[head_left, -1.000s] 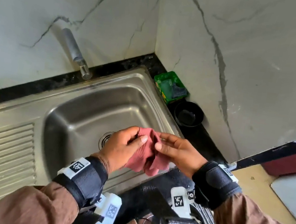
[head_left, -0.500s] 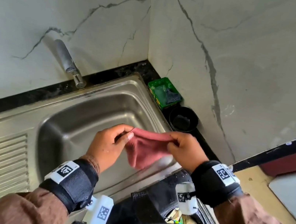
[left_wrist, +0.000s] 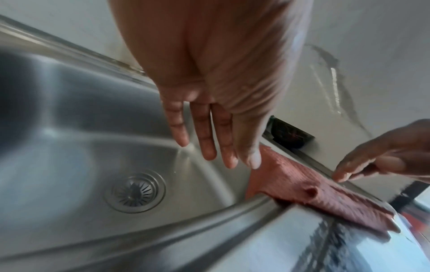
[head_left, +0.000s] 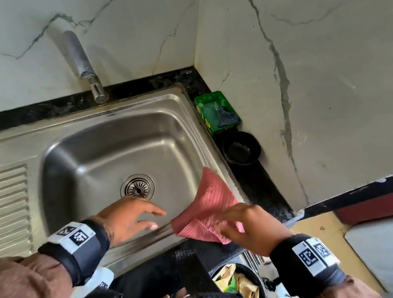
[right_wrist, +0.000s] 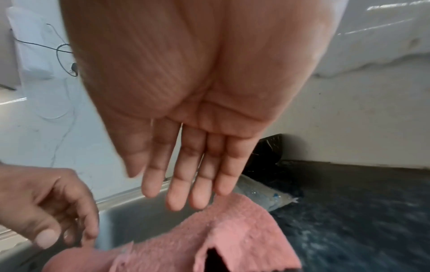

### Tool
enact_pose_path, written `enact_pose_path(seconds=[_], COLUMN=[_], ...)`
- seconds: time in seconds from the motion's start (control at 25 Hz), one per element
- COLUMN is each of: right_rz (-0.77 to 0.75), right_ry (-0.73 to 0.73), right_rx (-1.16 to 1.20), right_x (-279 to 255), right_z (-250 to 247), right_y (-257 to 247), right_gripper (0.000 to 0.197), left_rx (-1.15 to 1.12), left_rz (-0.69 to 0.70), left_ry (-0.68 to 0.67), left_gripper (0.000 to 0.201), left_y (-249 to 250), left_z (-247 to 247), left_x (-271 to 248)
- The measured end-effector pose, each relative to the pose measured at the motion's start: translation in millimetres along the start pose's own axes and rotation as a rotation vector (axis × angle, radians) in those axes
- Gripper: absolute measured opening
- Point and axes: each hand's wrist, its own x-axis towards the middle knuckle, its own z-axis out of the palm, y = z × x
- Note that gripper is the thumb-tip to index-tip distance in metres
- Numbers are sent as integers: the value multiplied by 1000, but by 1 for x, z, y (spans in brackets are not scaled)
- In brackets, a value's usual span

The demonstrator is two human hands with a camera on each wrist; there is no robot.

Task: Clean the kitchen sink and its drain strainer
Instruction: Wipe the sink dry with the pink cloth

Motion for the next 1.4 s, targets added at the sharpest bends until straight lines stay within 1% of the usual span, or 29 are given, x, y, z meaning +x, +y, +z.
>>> enact_pose_path(seconds=[0.08, 0.12, 0.16, 0.24, 0.32, 0.36, 0.4, 0.44, 0.52, 0.6, 0.68, 0.72, 0.76, 0.8, 0.84, 0.88, 0.92, 0.96, 1.0, 1.04, 1.08, 1.12, 1.2, 1.28, 1.32, 1.4], right_rz=[-17, -36, -50, -15, 106, 183, 241, 289, 300, 265, 207, 175, 163, 153, 156, 180, 202, 215, 230, 248, 264, 272, 277, 294, 301, 303], right_ry=[117, 139, 129, 21, -101, -140, -139, -127, -127, -133, -143, -176, -232, -270, -266, -232, -175, -124, -78, -39, -2, 33, 76, 107, 127, 158], right_rx=[-12, -46, -77, -127, -197, -225, -220, -184, -107, -74, -84, -87, -73, -45, -15, 21, 53, 63, 51, 43, 50, 62, 68, 84, 103, 149], right_x=[14, 24, 33, 49, 56, 55, 54, 52, 48, 42, 30, 24, 16, 9, 4, -2, -8, -14, -21, -28, -35, -42, -51, -58, -61, -69], right_z=[-1, 0, 4, 10, 16, 20, 23, 28, 37, 41, 34, 26, 19, 13, 10, 8, 8, 10, 11, 12, 12, 12, 13, 12, 11, 11], right_y=[1, 1, 0, -5, -14, -20, -26, -33, -45, -55, -61, -66, -69, -71, -69, -66, -59, -50, -43, -36, -31, -26, -23, -21, -21, -21], right_gripper=[20, 20, 23, 25, 22, 29, 35, 36, 28, 14, 8, 9, 16, 28, 45, 58, 62, 55, 44, 34, 29, 26, 27, 27, 24, 18], left_rx=[-46, -43, -34, -22, -41, -51, -65, -77, -96, -96, -86, -91, -100, -111, -123, -117, -87, -62, -60, -78, -102, -127, -170, -249, -275, -241], left_rz=[-73, -94, -110, -125, -142, -152, -161, -167, -174, -178, -145, -118, -104, -106, -143, -190, -235, -272, -305, -323, -336, -343, -343, -316, -308, -296], left_ry=[98, 131, 155, 194, 242, 259, 266, 271, 282, 281, 272, 261, 231, 191, 129, 66, 23, 8, 13, 23, 24, 25, 35, 90, 133, 173], left_gripper=[31, 30, 29, 28, 25, 23, 22, 21, 20, 21, 22, 22, 23, 26, 28, 29, 29, 31, 32, 32, 32, 34, 40, 41, 42, 41], left_y=[-13, -19, -23, -25, -24, -24, -23, -22, -18, -11, 1, 9, 17, 24, 29, 32, 34, 31, 27, 22, 16, 13, 12, 25, 34, 49], left_z=[-2, -2, -1, 2, 6, 8, 9, 11, 11, 9, 10, 13, 18, 25, 34, 43, 51, 56, 58, 59, 59, 58, 57, 55, 54, 57], left_x=[-1, -2, -1, -1, -1, -2, -3, -4, -5, -2, 7, 15, 24, 34, 44, 54, 62, 67, 69, 69, 68, 65, 62, 66, 71, 85])
